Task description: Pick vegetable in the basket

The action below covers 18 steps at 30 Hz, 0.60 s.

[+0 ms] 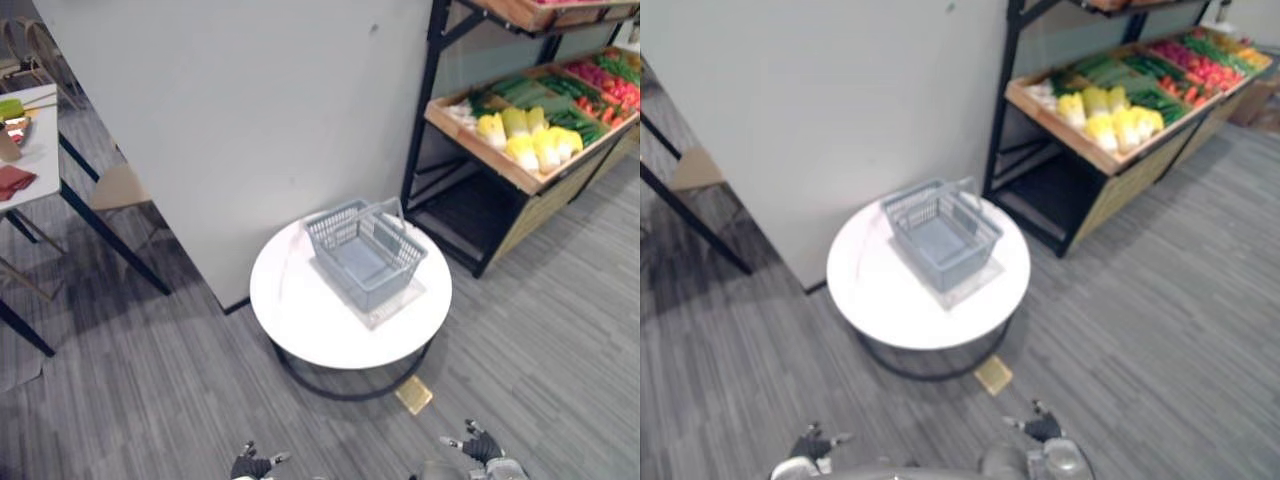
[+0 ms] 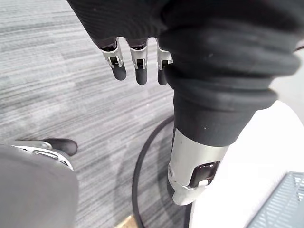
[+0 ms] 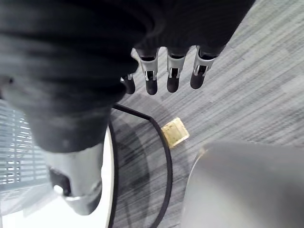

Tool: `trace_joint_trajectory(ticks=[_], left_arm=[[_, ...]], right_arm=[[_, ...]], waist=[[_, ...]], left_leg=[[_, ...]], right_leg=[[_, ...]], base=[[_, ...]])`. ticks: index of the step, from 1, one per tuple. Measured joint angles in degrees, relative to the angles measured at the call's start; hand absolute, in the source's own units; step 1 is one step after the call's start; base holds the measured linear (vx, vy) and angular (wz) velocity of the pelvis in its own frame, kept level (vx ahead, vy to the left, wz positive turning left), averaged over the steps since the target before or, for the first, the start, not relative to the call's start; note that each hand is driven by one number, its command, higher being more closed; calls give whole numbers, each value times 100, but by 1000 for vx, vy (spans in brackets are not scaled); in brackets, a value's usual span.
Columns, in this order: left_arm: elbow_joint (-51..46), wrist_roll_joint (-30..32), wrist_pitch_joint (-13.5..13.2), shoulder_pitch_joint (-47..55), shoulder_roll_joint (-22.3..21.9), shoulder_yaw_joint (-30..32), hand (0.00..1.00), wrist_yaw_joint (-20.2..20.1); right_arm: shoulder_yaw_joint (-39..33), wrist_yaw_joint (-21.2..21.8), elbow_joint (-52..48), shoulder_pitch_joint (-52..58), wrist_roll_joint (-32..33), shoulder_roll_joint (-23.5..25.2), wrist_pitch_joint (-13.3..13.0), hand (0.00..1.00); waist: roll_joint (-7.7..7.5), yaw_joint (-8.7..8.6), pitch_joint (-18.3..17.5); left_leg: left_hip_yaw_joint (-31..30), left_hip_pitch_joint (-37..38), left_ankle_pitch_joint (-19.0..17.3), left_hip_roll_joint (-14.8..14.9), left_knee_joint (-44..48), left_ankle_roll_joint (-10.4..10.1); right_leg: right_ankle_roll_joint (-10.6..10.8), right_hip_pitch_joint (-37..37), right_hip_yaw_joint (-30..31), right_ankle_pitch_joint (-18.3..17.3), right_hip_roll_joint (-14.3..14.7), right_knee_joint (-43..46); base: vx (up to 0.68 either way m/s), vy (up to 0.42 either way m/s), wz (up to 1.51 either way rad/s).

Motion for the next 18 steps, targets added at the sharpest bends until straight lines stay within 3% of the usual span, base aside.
trace_joint_trajectory(ticks=[2, 4, 6, 8, 10, 11, 13, 14, 16, 18], left_arm=[[1, -2, 2, 9, -7, 14, 0, 0], [1, 6, 3, 6, -14, 45, 0, -8], [2, 11, 4, 7, -43, 58, 0, -8], [3, 25, 3, 9, -68, 138, 0, -4], [2, 28, -1, 57, 18, 188, 0, -5], [82, 34, 15, 39, -41, 237, 0, 13], [85, 34, -9, 68, -209, 287, 0, 9], [100, 33, 2, 69, -239, 293, 0, 25], [101, 17, 0, 37, -225, 291, 0, 26], [101, -28, -2, -55, -230, 236, 0, 61]], right_arm=[[4, 9, -4, -76, 2, 3, -23, 0], [-19, 12, -8, -96, 13, 4, -28, 0], [-55, 12, -38, -132, 27, -3, -29, 0], [-56, 12, -87, -125, 41, 4, -30, 0], [-38, 20, -90, -69, 39, 67, -27, 0], [-49, 46, -109, -129, 62, 15, -21, 0], [-1, 47, -112, -202, 49, -110, -11, 0], [74, 50, -105, -192, 49, -131, -13, 0], [178, 48, -63, -190, 59, -136, -12, 0], [186, 44, -45, -147, 62, -146, -12, 0]], waist=[[11, -30, 14], [38, -75, 32], [120, -137, 87], [127, -116, 127], [-72, -116, 114], [107, -99, 157], [337, -82, 118], [383, -107, 94], [409, -115, 85], [327, -126, 144]], left_leg=[[-137, 129, -146, 94, -4, -101], [-329, 161, -255, 216, 88, -252], [-574, 170, -368, 402, 155, -433], [-844, 260, -519, 607, 168, -682], [-1093, 384, -682, 663, 169, -964], [-1228, 536, -782, 916, 206, -1158], [-1281, 343, -535, 1228, 490, -1274], [-1458, 130, -318, 1343, 777, -1297], [-1715, -185, 116, 1426, 1261, -1347], [-1806, -396, 635, 1464, 1665, -1434]], right_leg=[[-96, -52, -421, -55, -49, -1378], [-48, -85, -341, 26, -28, -2711], [-10, -116, -95, 138, -31, -3406], [77, -144, 410, 461, -62, -3720], [145, -13, 588, 669, -210, -3784], [453, 21, 349, 758, -66, -3507], [158, 10, 148, 513, 202, -3377], [44, 46, 24, 420, 313, -3365], [-115, 205, -148, 323, 409, -3406], [-200, 531, -364, 270, 424, -3563]], base=[[229, -90, 27], [329, -196, 44], [328, -258, 59], [359, -385, 71], [383, -508, 64], [366, -523, 38], [391, -574, 22], [289, -451, 20], [238, -419, 35], [198, -386, 52]])
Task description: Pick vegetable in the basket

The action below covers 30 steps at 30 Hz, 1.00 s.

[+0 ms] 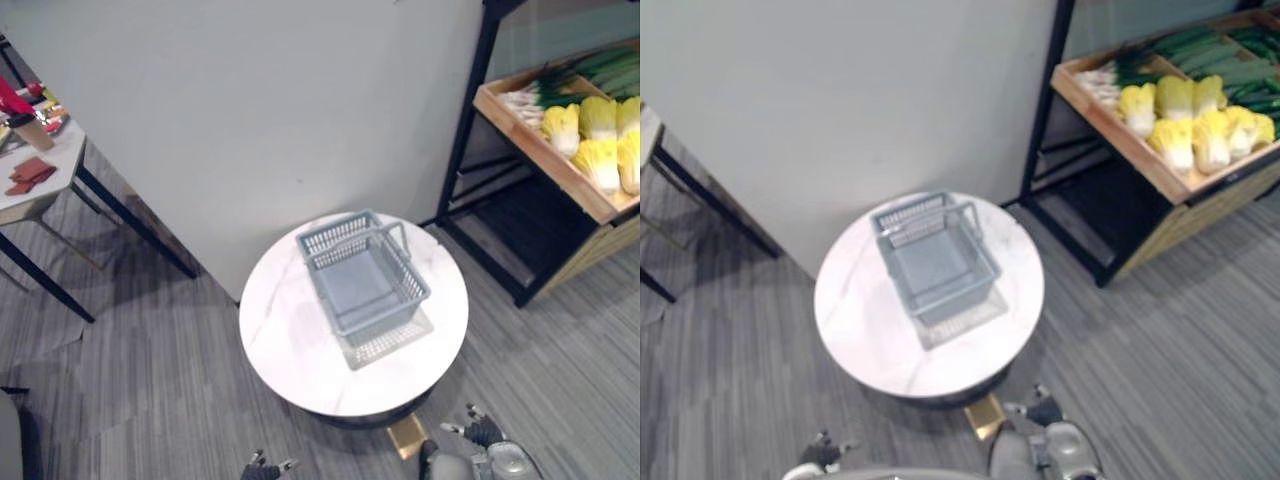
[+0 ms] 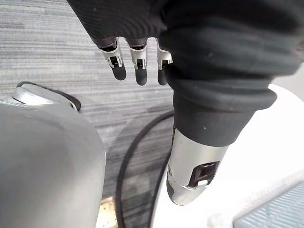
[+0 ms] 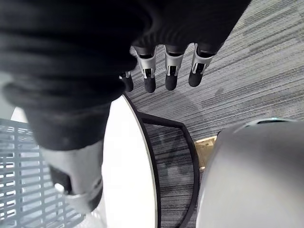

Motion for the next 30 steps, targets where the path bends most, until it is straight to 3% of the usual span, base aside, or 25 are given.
trace_joint_trajectory(ticks=[1, 2, 5, 8, 10, 11, 13, 17, 20, 24, 28, 30], left_arm=[[-49, -19, -13, -22, -6, -81, 0, 20], [-101, -24, -62, -21, -35, -150, 0, 28], [-183, -30, -123, -27, -101, -339, 0, 42], [-195, -24, -122, -61, -141, -355, 0, 47], [-194, -23, -120, -71, -160, -363, 0, 62], [-184, -23, -119, -78, -156, -364, 0, 80], [-176, -26, -124, -96, -112, -363, 0, 144], [-165, -20, -116, -86, -21, -487, 0, 156], [-172, 40, -115, -34, 39, -523, 0, 154], [-179, 67, -117, 17, 169, -523, 0, 153], [-190, 79, -116, 69, 265, -503, 0, 132], [-186, 189, -116, 76, 267, -453, 0, 122]], right_arm=[[1, -5, 19, 45, 1, -12, -1, 0], [7, -7, 21, 75, 1, -43, -2, 0], [38, -26, -100, 119, 15, -77, -1, 0], [31, -67, -196, 182, 28, -82, -1, 0], [24, -156, -222, 199, 27, -112, 0, 0], [6, -189, -240, 203, 22, -144, 6, 0], [2, -246, -440, 227, -11, -90, 4, 0], [-92, -290, -885, 252, -149, -195, 6, 0], [-297, -400, -1482, 266, -623, -455, 86, 0], [-302, -447, -2687, 257, -1395, -874, 110, 0], [-174, -536, -4292, 158, -2160, -1314, 56, 0], [42, -564, -4614, -68, -2512, -1592, 48, 0]], waist=[[-43, 4, 30], [-53, 21, 35], [-57, -3, 31], [-54, 2, 30], [17, -6, 4], [78, 0, -18], [-36, 9, -31], [-61, -10, -62], [-86, 4, -165], [-244, -4, -253], [-384, 5, -351], [-410, 5, -369]], left_leg=[[113, -62, 265, 35, 176, -32], [406, -80, 219, 36, 270, -71], [1207, -245, -252, -218, -323, 0], [1260, -376, -207, -438, -1160, 97], [1230, -491, 45, -510, -1551, 150], [1267, -457, -59, -554, -1621, 211], [1436, -458, -133, -686, -1645, 331], [1715, -214, -257, -942, -1661, 513], [1868, -128, -323, -1041, -1732, 591], [1918, -151, -332, -1102, -1776, 604], [1978, -150, -326, -1116, -1830, 612], [1935, -151, -321, -1128, -1841, 619]], right_leg=[[-28, 246, -122, -11, -12, -163], [-52, 429, -194, -24, -26, -315], [-120, 574, -308, -13, -31, -628], [-117, 453, -326, -39, -32, -633], [-79, 364, -308, -22, -8, -622], [9, 360, -230, 32, -16, -646], [168, 383, -88, 231, -116, -889], [331, 589, 188, 426, -274, -1189], [414, 592, 347, 495, -339, -1300], [443, 581, 404, 602, -356, -1486], [446, 609, 437, 737, -331, -1713], [450, 617, 422, 745, -335, -1729]], base=[[134, -295, 53], [94, -244, 44], [-5, -66, 25], [-12, 70, 8], [21, 154, -9], [64, 198, -15], [76, 217, -26], [95, 169, -33], [63, 114, -25], [16, 50, -10], [11, 10, -10], [0, -3, 3]])
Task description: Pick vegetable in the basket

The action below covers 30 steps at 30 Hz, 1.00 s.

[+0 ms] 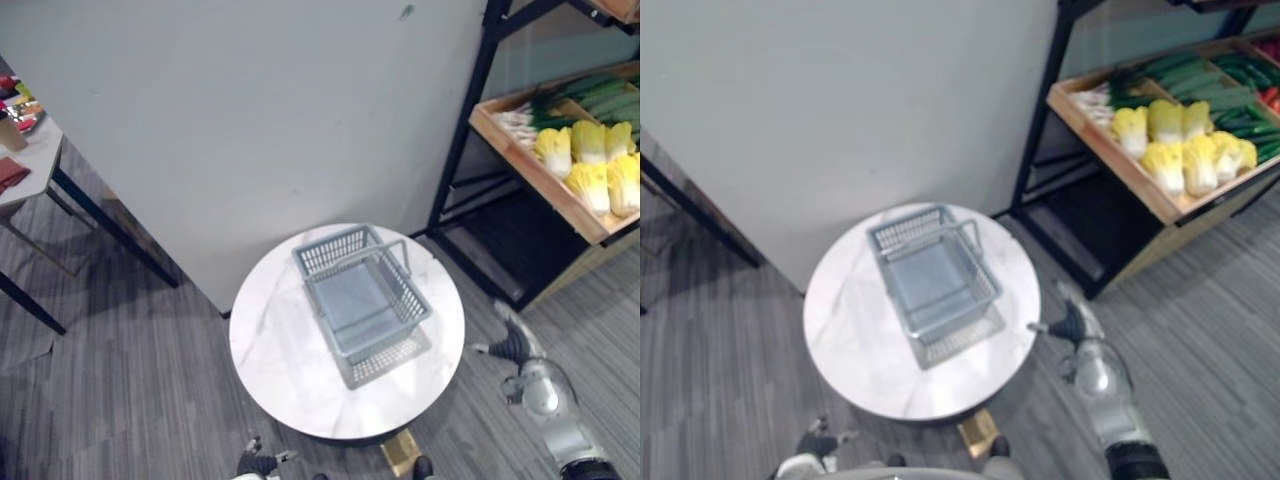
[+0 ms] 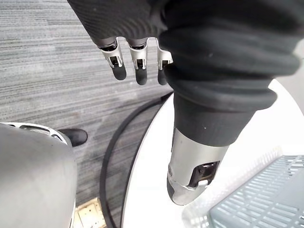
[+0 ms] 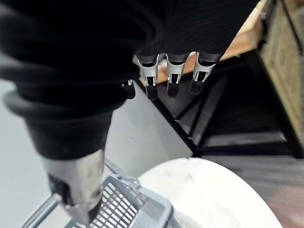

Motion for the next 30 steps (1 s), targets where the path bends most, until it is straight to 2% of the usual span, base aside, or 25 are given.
trace_joint_trajectory(ticks=[2, 6, 7, 8, 10, 11, 13, 17, 21, 26, 30], left_arm=[[12, 117, 3, 5, 11, 36, 0, -1], [14, 131, 44, 12, 3, 290, 0, 12], [11, 144, 66, 4, 2, 349, 0, 17], [12, 249, 105, -12, 11, 455, 0, 36], [5, 290, 130, -31, 47, 480, 0, 44], [-7, 289, 135, -36, 68, 499, 0, 39], [-34, 284, 173, -16, 94, 504, 0, 37], [-35, 258, 221, 7, 113, 452, 0, 83], [-101, 227, 217, -42, 124, 436, 0, 217], [-145, 224, 209, -55, 112, 398, 0, 278], [-214, 220, 182, -64, 112, 247, 0, 273]], right_arm=[[488, -24, -212, -411, -237, -309, -12, 0], [1598, 23, -239, -1341, -487, -437, -119, 0], [1789, 32, -190, -1516, -487, -433, -149, 0], [2281, 68, 164, -2072, -490, -347, -214, 0], [2631, 66, 625, -2613, -492, -201, -219, 0], [2868, 68, 1116, -3139, -500, -56, -213, 0], [2965, 66, 1631, -3721, -653, 130, -181, 0], [3115, 28, 2503, -4787, -898, 433, -85, 0], [3108, -59, 2691, -4996, -1118, 530, 73, 0], [3083, -76, 2697, -5046, -1172, 524, 273, 0], [2944, -81, 2920, -5147, -1174, 503, 290, 0]], waist=[[-20, 8, -13], [-50, 109, -19], [-56, 164, -15], [-89, 273, 3], [-140, 395, 36], [-201, 552, 112], [-257, 756, 232], [-301, 977, 679], [-345, 1085, 905], [-324, 1088, 1000], [-305, 1085, 1121]], left_leg=[[-172, -7, 48, -31, -77, 34], [-456, -134, 183, -64, -191, 48], [-521, -177, 206, -68, -198, 47], [-693, -305, 266, -70, -194, 51], [-915, -440, 339, -77, -191, 40], [-1083, -555, 404, -79, -190, 26], [-1232, -697, 475, -90, -192, 24], [-1327, -796, 611, -138, -277, 48], [-1285, -834, 736, -157, -447, 63], [-1287, -936, 817, -162, -555, 65], [-1292, -930, 825, -165, -581, 71]], right_leg=[[1, 56, -129, 0, -15, -29], [2, 64, -402, 3, -33, -76], [-6, 58, -454, 11, -33, -81], [-7, 47, -608, 15, -31, -93], [-8, 44, -828, 16, -30, -110], [-25, 17, -1001, 27, -22, -127], [-68, -29, -1146, 57, -16, -176], [-121, -92, -1225, 127, -51, -187], [-122, -254, -1170, 157, -80, -134], [-122, -437, -1159, 156, -83, -99], [-121, -438, -1167, 156, -77, -107]], base=[[0, -23, 24], [-16, -30, 35], [-11, -48, 52], [-6, -41, 60], [-23, -45, 69], [-48, -48, 61], [-50, -27, 44], [-69, 13, 16], [-46, 18, -5], [0, 0, 0], [0, 0, 0]])
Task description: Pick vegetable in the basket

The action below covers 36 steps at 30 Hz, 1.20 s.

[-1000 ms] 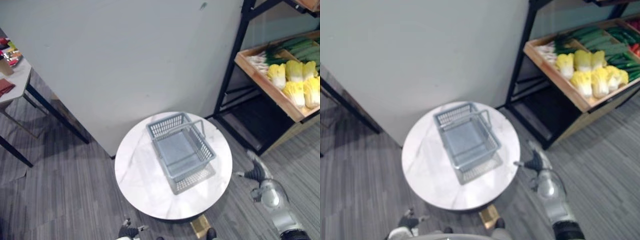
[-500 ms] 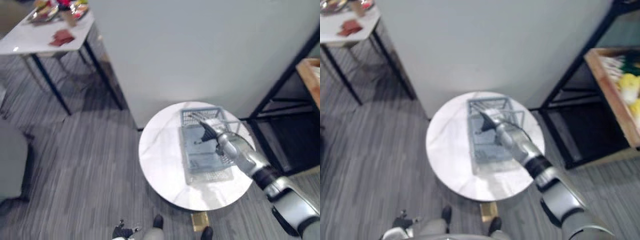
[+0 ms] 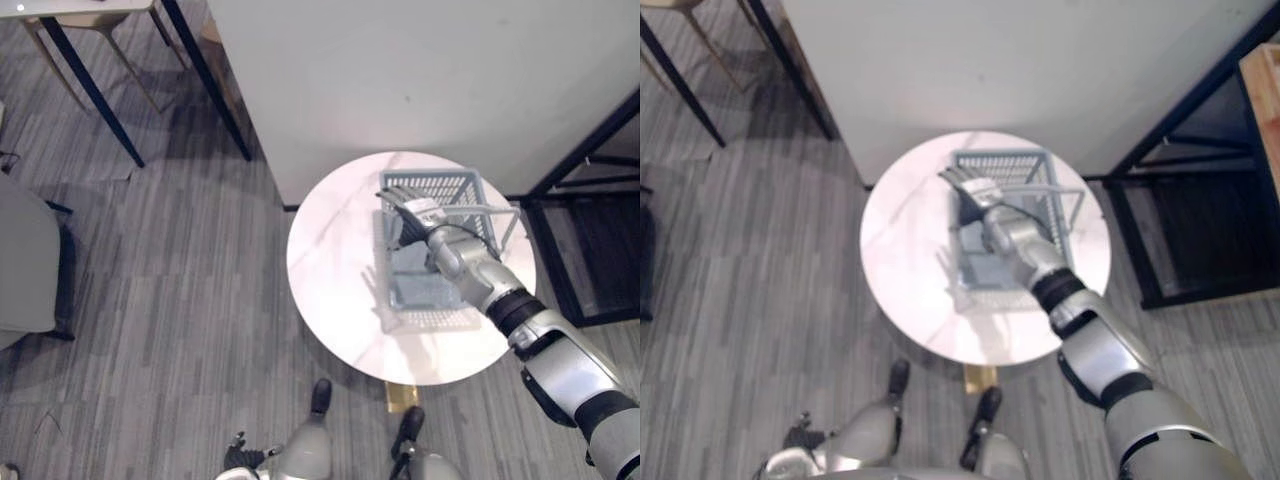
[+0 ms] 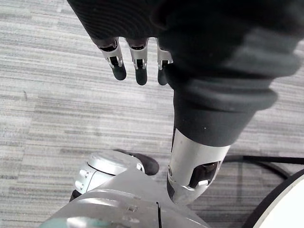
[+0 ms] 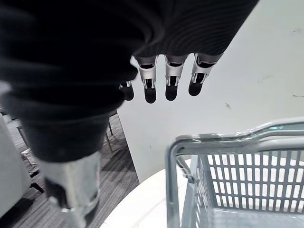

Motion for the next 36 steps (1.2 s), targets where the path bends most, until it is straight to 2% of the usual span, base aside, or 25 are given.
trace_joint_trajectory(ticks=[9, 10, 16, 26, 36], left_arm=[[-1, -16, -69, -146, 84, -489, 0, 4], [4, -37, -69, -167, 80, -501, 0, 4], [5, -218, -74, -201, 84, -603, 0, 5], [9, -221, -117, -256, 103, -773, 0, 1], [28, -224, -123, -286, 121, -935, 0, 1]], right_arm=[[-548, -244, 439, -148, 1, -166, 65, 0], [-579, -250, 461, -148, 0, -191, 133, 0], [-798, -388, 675, -286, 1, -322, 170, 0], [-867, -437, 1035, -558, -42, -501, 170, 0], [-973, -487, 1184, -750, -216, -670, 204, 0]], waist=[[92, 2, 281], [108, 3, 309], [179, 0, 372], [277, -67, 596], [336, -85, 641]], left_leg=[[-23, -23, 97, -8, -126, 0], [-23, -33, 98, -11, -126, 1], [-21, -117, 108, -22, -131, 13], [-21, -124, 113, -77, -132, 21], [-12, -197, 118, -92, -134, 28]], right_leg=[[-1, -92, -8, 1, -4, 29], [-1, -103, -7, 1, -6, 30], [-8, -191, 6, 8, -11, 29], [-33, -210, 34, 25, -62, 28], [-45, -298, 63, 34, -73, 27]], base=[[0, 0, 0], [0, 0, 0], [0, 0, 0], [0, 0, 0], [0, 0, 0]])
